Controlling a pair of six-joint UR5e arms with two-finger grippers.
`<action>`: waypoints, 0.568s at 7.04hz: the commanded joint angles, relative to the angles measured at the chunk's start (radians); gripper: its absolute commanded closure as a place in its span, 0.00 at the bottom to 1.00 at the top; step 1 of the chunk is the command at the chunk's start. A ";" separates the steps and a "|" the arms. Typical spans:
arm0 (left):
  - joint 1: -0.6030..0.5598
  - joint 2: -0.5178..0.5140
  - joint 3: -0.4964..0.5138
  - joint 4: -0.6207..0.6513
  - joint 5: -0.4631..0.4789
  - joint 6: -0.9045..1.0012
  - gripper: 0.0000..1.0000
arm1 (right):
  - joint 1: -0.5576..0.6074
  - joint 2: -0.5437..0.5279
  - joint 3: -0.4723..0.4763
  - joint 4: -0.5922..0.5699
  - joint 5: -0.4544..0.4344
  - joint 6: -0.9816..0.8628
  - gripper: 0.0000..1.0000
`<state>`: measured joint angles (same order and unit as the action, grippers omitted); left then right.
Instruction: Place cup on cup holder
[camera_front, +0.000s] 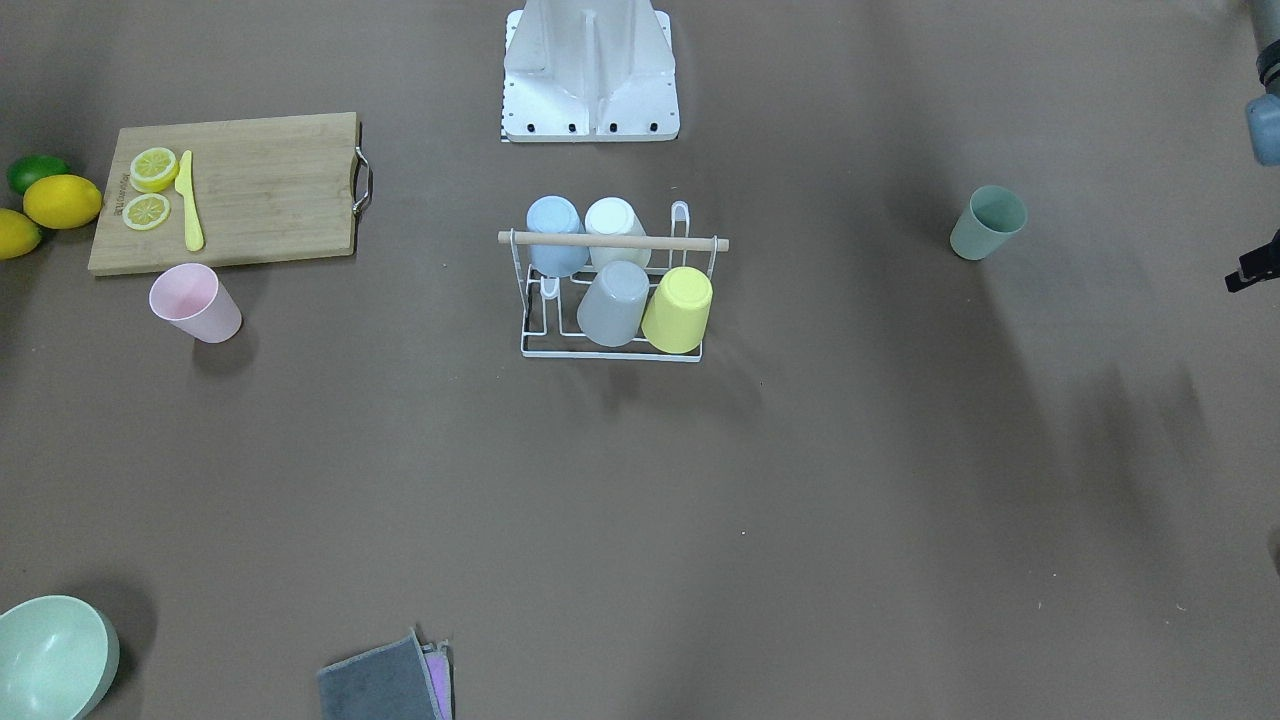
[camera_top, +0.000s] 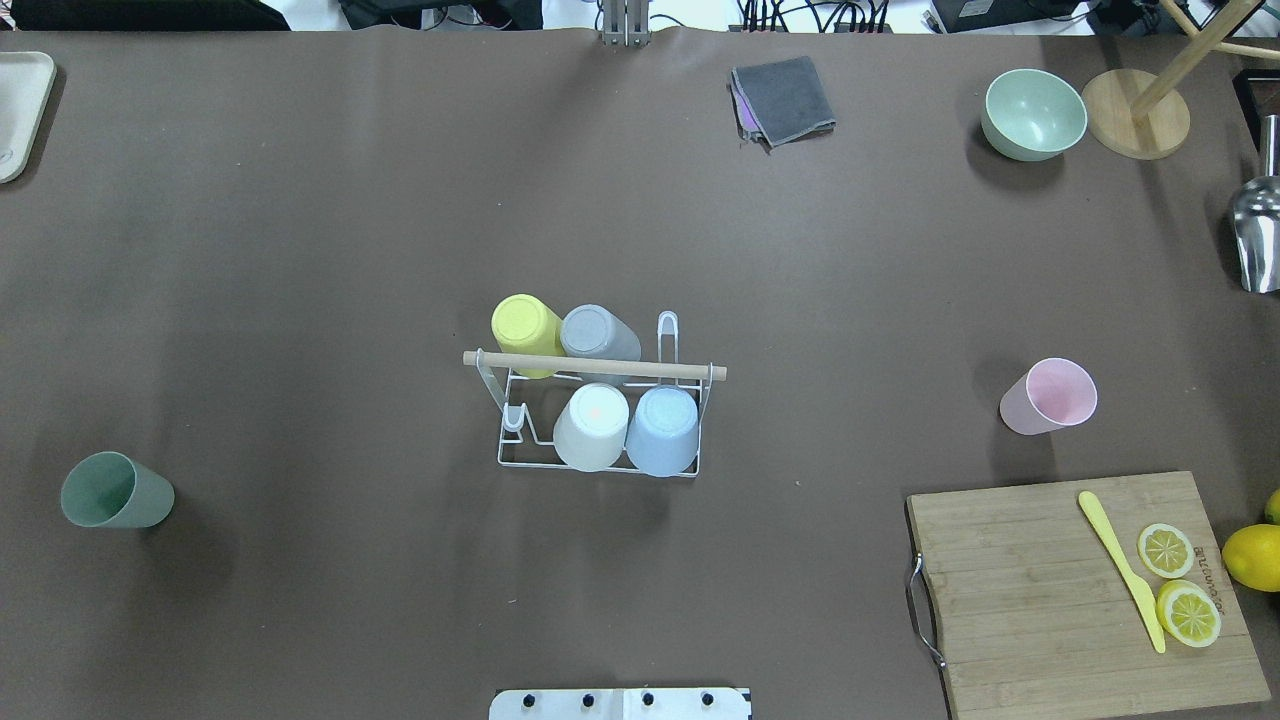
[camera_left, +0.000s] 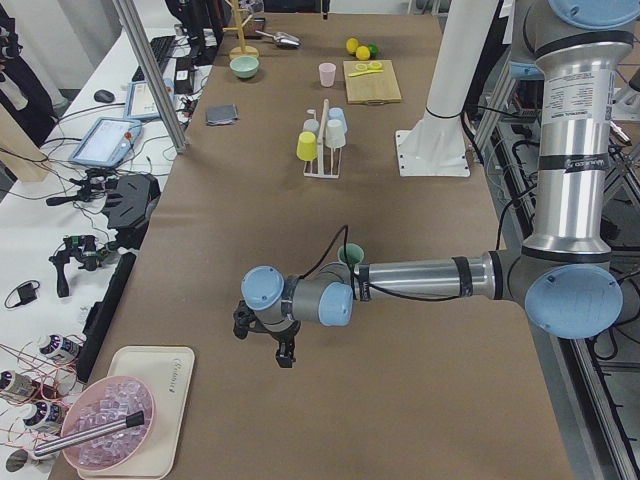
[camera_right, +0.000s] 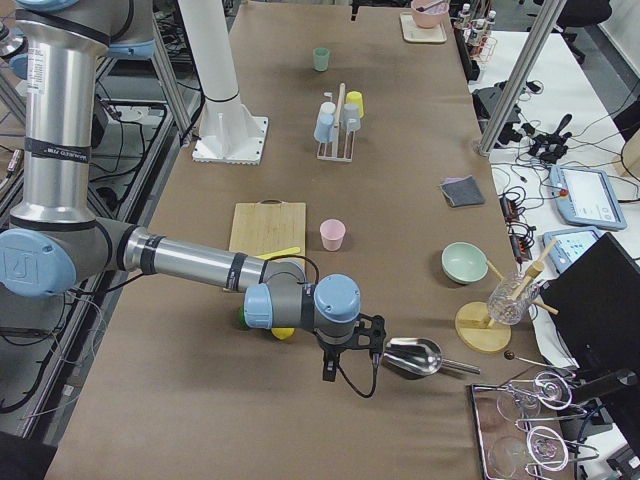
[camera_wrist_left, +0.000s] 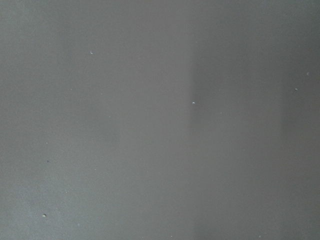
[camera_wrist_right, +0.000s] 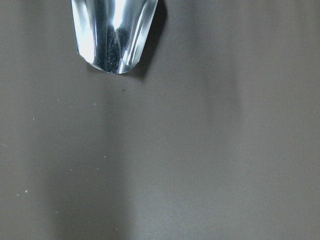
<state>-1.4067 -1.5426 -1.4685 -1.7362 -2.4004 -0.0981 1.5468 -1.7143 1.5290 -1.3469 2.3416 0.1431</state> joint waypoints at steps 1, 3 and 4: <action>0.000 -0.002 -0.001 0.000 0.000 0.000 0.02 | -0.001 0.007 -0.004 0.000 -0.004 0.001 0.06; 0.000 -0.004 -0.003 0.001 0.000 0.000 0.02 | 0.001 0.007 0.002 -0.002 -0.008 0.001 0.06; 0.000 -0.007 -0.003 0.001 0.000 0.000 0.02 | 0.002 0.010 0.003 -0.005 -0.013 0.004 0.06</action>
<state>-1.4066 -1.5466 -1.4705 -1.7351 -2.4007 -0.0982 1.5480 -1.7068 1.5296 -1.3489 2.3334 0.1449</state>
